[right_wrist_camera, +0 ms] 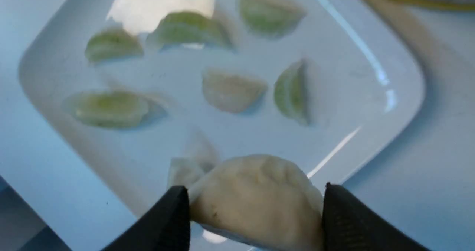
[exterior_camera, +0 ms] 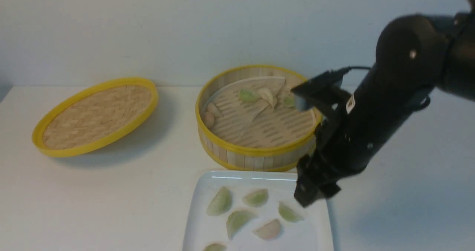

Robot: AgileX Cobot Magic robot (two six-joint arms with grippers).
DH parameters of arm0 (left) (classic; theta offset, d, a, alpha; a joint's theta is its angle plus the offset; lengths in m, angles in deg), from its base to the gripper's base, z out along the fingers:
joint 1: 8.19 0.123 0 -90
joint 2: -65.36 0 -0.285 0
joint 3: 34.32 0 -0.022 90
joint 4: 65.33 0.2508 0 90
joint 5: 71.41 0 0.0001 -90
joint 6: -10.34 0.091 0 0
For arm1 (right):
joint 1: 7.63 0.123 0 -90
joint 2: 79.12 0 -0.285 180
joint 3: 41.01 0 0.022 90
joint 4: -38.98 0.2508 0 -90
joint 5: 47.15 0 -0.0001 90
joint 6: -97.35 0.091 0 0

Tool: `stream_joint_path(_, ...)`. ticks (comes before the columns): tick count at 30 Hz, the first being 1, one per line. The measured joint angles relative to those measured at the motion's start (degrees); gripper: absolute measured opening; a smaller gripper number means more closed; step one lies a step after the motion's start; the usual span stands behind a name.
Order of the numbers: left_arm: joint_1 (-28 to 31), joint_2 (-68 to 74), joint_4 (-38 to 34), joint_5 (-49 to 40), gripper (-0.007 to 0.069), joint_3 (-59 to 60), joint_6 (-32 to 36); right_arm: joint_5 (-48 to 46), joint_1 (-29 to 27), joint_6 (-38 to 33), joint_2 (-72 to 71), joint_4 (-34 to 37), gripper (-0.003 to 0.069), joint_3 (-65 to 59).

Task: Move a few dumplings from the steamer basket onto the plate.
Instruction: Use the right arm to put the dumpling into the plate

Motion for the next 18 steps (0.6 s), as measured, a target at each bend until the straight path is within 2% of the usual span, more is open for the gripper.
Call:
stream_joint_path(3,0.0,0.0,0.5,0.0,-0.0006,0.0,0.1,7.6,3.0,2.1,-0.4,0.5,0.0419,-8.2)
stream_joint_path(8,0.0,0.0,0.7,0.0,-0.0006,0.0,0.1,16.7,3.7,6.2,0.3,0.8,0.0419,-14.7)
stream_joint_path(18,0.0,0.0,0.6,0.0,-0.0006,0.0,0.1,19.1,3.7,7.0,3.8,1.7,0.0423,-15.5)
